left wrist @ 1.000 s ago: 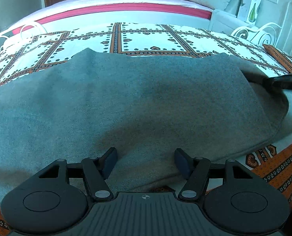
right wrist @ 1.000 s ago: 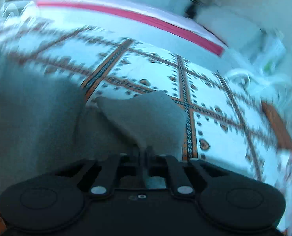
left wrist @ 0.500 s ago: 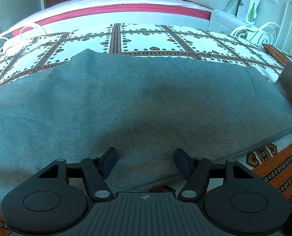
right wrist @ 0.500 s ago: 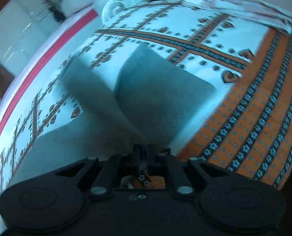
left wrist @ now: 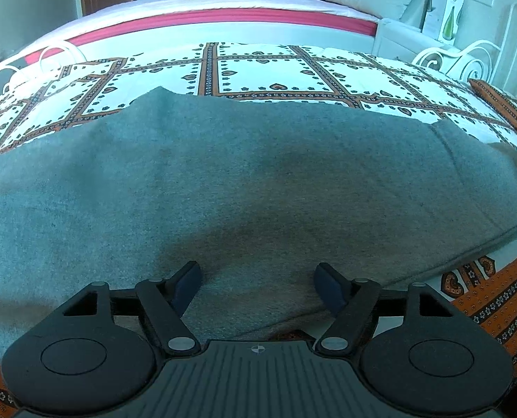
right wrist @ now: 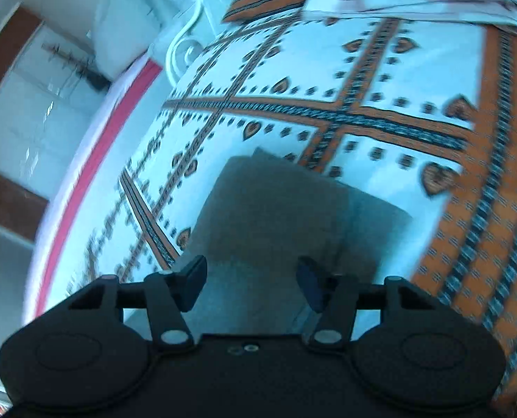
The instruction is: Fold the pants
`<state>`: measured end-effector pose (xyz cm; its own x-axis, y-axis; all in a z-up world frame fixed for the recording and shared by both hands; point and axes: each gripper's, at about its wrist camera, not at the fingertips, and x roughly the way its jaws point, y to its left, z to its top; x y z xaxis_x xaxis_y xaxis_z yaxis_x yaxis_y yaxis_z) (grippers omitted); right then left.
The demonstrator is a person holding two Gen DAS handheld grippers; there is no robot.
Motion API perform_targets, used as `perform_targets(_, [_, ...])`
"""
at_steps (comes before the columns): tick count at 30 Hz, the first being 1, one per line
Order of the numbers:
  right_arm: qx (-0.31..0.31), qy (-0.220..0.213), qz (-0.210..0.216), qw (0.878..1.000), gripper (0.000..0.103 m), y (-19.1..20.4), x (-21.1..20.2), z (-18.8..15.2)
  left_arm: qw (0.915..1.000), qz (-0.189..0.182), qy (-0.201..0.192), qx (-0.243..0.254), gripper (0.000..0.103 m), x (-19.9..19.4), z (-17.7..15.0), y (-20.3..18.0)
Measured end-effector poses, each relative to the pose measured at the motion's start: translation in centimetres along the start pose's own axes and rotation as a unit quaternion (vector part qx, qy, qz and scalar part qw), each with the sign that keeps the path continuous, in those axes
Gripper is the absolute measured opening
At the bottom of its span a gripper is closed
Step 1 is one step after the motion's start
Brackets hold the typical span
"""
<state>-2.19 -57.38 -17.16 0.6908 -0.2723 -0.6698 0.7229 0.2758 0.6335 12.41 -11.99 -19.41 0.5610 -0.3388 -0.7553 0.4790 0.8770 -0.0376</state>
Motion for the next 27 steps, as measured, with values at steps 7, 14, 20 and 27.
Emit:
perform_targets(7, [0.027, 0.001, 0.01, 1.0, 0.018, -3.0, -0.9, -0.6, 1.0, 0.005, -0.005, 0.006, 0.078, 0.2, -0.2, -0.2])
perform_targets(14, [0.052, 0.017, 0.042, 0.998, 0.007, -2.4, 2.0, 0.2, 1.0, 0.006, -0.005, 0.002, 0.079, 0.1, -0.1, -0.2])
perform_targets(20, [0.01, 0.004, 0.045, 0.999, 0.0, 0.7, 1.2, 0.7, 1.0, 0.006, -0.005, 0.003, 0.079, 0.2, -0.1, -0.2])
perform_targets(27, [-0.102, -0.042, 0.101, 0.989, 0.0, 7.4, -4.2, 1.7, 1.0, 0.005, -0.007, 0.001, 0.079, 0.2, -0.2, -0.2])
